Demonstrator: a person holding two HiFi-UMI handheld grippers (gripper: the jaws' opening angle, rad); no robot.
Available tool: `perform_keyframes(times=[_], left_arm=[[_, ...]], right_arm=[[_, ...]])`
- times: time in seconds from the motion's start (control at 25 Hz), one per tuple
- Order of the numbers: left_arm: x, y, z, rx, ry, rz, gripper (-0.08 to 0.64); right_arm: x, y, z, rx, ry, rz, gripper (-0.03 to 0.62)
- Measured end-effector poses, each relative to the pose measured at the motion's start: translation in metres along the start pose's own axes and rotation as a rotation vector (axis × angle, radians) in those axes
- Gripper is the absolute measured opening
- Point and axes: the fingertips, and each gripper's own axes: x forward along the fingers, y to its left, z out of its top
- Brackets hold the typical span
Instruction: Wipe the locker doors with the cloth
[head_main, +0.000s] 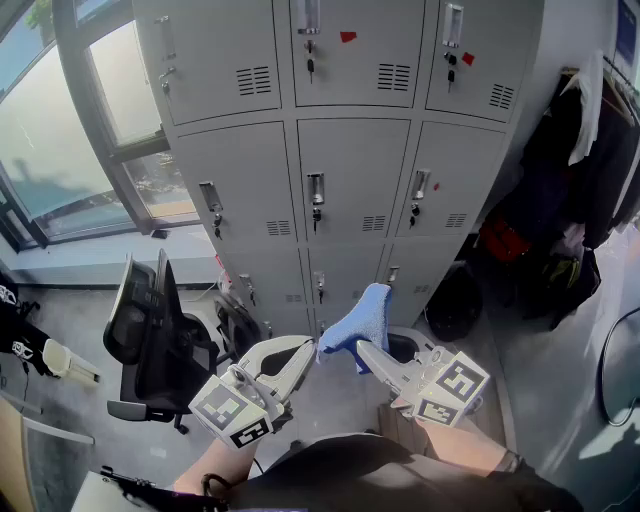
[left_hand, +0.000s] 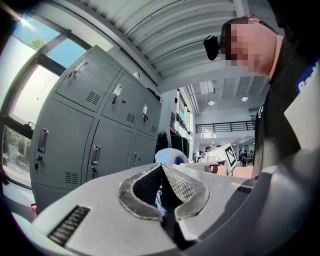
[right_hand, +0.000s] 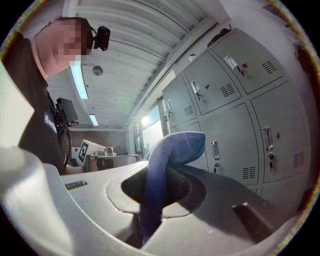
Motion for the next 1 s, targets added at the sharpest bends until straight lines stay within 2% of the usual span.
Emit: perform_keyframes(times=[0.6,1.0], left_arm=[[-0.016,0.007,0.003,-0.011,-0.001,-0.018,0.008],[-0.047,0.021,0.012,0.002,-0.029,-0.037,0.008]], right_arm=[[0.015,0.016,0.002,0.012,-0.020,0.015,0.057],[0.039,0.035,0.006,0.008,-0.025,-0.016,0.057]])
